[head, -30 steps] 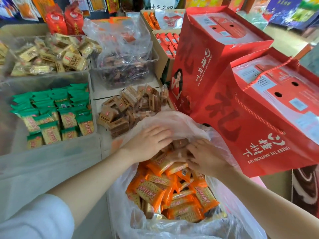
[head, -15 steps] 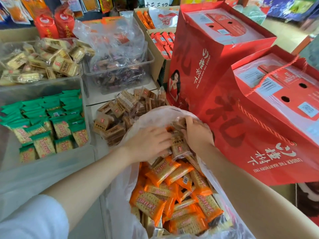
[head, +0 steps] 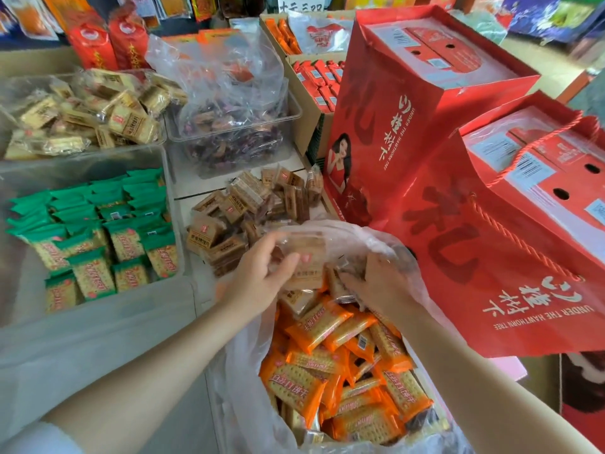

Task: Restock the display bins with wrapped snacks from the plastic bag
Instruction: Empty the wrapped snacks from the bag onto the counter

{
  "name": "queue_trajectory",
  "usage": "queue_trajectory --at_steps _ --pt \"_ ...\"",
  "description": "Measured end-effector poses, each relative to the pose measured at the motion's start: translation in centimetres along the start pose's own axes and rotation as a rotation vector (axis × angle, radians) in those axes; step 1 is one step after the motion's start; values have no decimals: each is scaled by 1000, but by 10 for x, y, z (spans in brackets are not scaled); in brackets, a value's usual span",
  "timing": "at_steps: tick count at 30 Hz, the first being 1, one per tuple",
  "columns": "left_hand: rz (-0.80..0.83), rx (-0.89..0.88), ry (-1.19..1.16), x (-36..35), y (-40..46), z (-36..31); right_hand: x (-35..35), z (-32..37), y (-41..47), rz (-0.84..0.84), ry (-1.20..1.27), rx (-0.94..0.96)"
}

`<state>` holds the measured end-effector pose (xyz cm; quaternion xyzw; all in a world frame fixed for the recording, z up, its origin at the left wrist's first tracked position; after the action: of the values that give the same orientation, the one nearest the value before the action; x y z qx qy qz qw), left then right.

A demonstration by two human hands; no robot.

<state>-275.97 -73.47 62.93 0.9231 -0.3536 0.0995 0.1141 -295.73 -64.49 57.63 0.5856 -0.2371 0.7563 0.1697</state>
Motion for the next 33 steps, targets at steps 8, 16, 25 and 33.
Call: queue_trajectory --at_steps 8,16,25,33 --pt "-261 10 122 48 -17 -2 -18 40 -15 107 -196 -221" --pt "-400 56 285 83 15 11 34 51 -43 86 94 255" --pt "-248 234 755 107 95 64 104 128 34 51 826 122" --pt "-174 223 865 138 101 84 54 177 170 73 247 87"
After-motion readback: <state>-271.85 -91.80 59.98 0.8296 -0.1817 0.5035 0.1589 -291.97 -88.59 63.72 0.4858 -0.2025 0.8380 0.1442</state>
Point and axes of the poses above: each hand's wrist, its own y-axis towards the middle knuckle, its own x-axis out of the back of the hand, z = x × y, the point moved 2 cm from there along y, towards the middle knuckle, and after that the axes turned 6 degrees about -y, right-handed, at the moved point
